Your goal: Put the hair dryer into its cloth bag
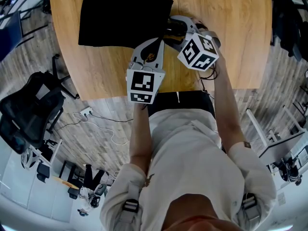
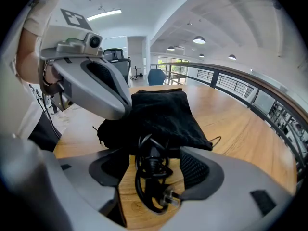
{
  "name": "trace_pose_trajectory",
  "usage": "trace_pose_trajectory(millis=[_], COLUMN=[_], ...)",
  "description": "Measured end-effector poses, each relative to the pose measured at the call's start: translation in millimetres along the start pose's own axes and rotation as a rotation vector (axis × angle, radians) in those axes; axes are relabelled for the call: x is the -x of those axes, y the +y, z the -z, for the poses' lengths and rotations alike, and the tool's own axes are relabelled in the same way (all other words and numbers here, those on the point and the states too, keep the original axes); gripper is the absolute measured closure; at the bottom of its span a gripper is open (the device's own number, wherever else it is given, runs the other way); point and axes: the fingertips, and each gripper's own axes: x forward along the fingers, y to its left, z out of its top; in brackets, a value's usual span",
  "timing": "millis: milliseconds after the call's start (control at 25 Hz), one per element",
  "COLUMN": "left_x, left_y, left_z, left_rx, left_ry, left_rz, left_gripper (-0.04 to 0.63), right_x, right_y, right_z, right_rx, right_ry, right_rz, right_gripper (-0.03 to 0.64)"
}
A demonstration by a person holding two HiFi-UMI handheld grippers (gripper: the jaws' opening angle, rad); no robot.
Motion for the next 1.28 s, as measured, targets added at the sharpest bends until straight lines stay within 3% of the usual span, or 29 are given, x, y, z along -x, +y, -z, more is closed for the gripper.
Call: trace_pose_trajectory(millis=[1160, 1280], left_x=[-1, -1], left_y=[-2, -2], left_z=[-2, -2], left_rx=[-0.017, -0.018], left_ry=[0.019, 0.019], left_rz=[-0.001, -0.002], left_gripper=[0.578, 0.578], right_x=[29, 29], right_y=[-9, -12], right_z=[57, 55], right_rx=[-0.166, -0.185], right_ry=[0.012, -0.012], right_rz=[0.058, 0.078], right_gripper=[0.306, 0.373])
